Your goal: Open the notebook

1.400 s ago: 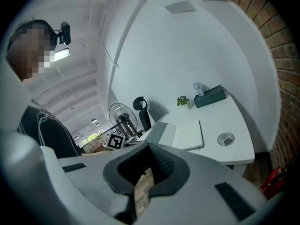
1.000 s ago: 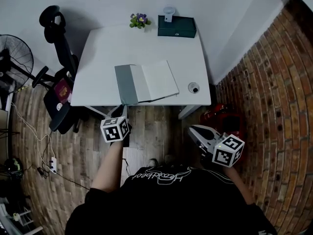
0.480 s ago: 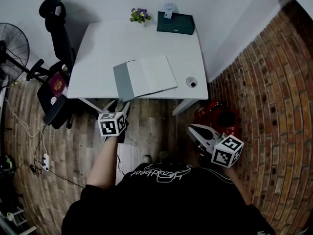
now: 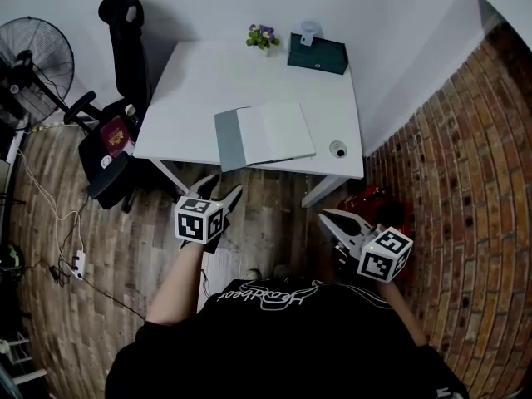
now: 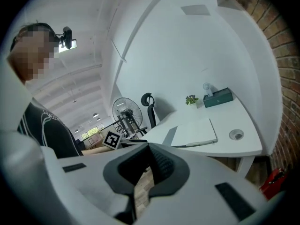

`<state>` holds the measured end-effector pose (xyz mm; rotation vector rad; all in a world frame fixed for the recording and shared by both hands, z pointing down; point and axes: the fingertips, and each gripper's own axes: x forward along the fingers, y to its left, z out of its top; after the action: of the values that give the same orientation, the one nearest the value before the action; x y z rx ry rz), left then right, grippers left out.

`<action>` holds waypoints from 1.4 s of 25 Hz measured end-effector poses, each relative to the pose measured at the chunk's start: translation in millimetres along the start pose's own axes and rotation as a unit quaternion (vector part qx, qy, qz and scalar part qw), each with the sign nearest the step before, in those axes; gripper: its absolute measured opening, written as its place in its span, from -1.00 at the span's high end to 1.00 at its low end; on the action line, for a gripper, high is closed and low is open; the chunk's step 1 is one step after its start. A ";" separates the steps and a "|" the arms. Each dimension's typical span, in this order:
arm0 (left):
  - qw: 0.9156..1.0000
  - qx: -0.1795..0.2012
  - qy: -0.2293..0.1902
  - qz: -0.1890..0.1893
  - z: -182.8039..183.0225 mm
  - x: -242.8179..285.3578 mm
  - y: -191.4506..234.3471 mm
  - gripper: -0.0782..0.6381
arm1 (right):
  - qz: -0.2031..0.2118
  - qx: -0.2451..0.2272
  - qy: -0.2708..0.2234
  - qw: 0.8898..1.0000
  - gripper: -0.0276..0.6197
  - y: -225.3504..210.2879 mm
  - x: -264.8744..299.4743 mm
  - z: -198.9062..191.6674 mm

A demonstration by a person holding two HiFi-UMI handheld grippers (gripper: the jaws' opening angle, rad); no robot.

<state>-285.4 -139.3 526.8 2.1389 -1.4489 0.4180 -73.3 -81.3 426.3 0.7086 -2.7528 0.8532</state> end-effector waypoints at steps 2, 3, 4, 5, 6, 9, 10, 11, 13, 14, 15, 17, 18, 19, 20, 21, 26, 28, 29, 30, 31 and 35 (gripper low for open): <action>1.000 0.006 -0.012 -0.008 9.1 -12.8 -12.0 -0.01 | 0.013 -0.011 -0.005 1.000 0.91 5.4 5.0 5.7; 1.000 0.010 -0.019 -0.015 14.4 -19.4 -19.3 0.01 | 0.019 -0.017 -0.008 1.000 0.91 8.3 7.5 8.7; 0.999 0.014 -0.026 -0.023 19.6 -25.9 -27.4 0.04 | 0.025 -0.022 -0.011 0.999 0.91 11.5 10.2 11.7; 0.999 0.018 -0.031 -0.033 24.5 -32.3 -35.9 0.07 | 0.032 -0.027 -0.014 0.999 0.91 14.7 12.8 14.4; 0.998 0.021 -0.036 -0.043 29.1 -38.7 -44.7 0.10 | 0.039 -0.030 -0.017 0.999 0.91 17.8 15.1 16.9; 0.996 0.026 -0.060 -0.069 44.7 -60.1 -70.2 0.22 | 0.062 -0.039 -0.029 0.997 0.91 26.6 19.8 26.7; 0.995 0.028 -0.071 -0.070 50.9 -68.9 -76.5 0.28 | 0.069 -0.042 -0.034 0.996 0.91 29.5 21.6 30.2; 0.994 0.030 -0.083 -0.069 57.1 -78.0 -81.2 0.32 | 0.077 -0.045 -0.038 0.995 0.91 32.4 23.6 33.5; 0.992 0.031 -0.102 -0.066 68.0 -94.8 -88.7 0.47 | 0.089 -0.049 -0.044 0.994 0.91 37.4 27.5 38.1; 0.991 0.030 -0.110 -0.069 72.8 -102.0 -93.1 0.54 | 0.093 -0.052 -0.045 0.993 0.91 39.6 29.2 39.7; 0.990 0.029 -0.117 -0.075 76.9 -108.2 -97.9 0.60 | 0.097 -0.056 -0.046 0.993 0.91 42.1 30.9 41.2; 0.987 0.029 -0.127 -0.095 82.8 -118.1 -107.9 0.63 | 0.103 -0.064 -0.052 0.991 0.91 47.0 33.4 44.9; 0.985 0.029 -0.131 -0.108 84.7 -122.0 -113.4 0.64 | 0.105 -0.067 -0.058 0.991 0.91 49.1 34.0 47.3; 0.983 0.031 -0.135 -0.122 85.8 -125.1 -119.0 0.64 | 0.109 -0.068 -0.065 0.990 0.91 51.2 34.0 49.8; 0.981 0.033 -0.138 -0.135 86.0 -127.4 -124.1 0.65 | 0.114 -0.068 -0.070 0.989 0.91 53.3 33.9 51.9; 0.979 0.037 -0.139 -0.144 85.3 -128.7 -128.3 0.66 | 0.120 -0.069 -0.074 0.988 0.91 55.4 33.8 53.4; 0.977 0.065 -0.126 -0.157 75.8 -126.4 -139.7 0.66 | 0.143 -0.075 -0.077 0.984 0.91 63.9 34.0 50.9; 0.977 0.067 -0.122 -0.160 72.1 -124.3 -141.0 0.66 | 0.147 -0.071 -0.076 0.984 0.91 64.2 34.4 48.6; 0.977 0.065 -0.121 -0.160 70.5 -123.4 -140.5 0.66 | 0.146 -0.069 -0.075 0.984 0.91 63.8 34.8 47.4; 0.978 0.062 -0.119 -0.160 69.0 -122.6 -139.3 0.66 | 0.144 -0.069 -0.073 0.984 0.91 63.5 35.1 46.4; 0.979 0.058 -0.117 -0.160 67.6 -121.8 -137.6 0.66 | 0.143 -0.069 -0.071 0.985 0.91 63.2 35.5 45.7; 0.981 0.042 -0.113 -0.154 65.0 -118.4 -131.1 0.66 | 0.140 -0.067 -0.067 0.986 0.91 60.9 36.3 43.4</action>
<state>-211.6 -47.7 379.9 2.4946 -1.2004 0.1250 -135.8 -76.2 371.6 0.3734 -3.0448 0.6816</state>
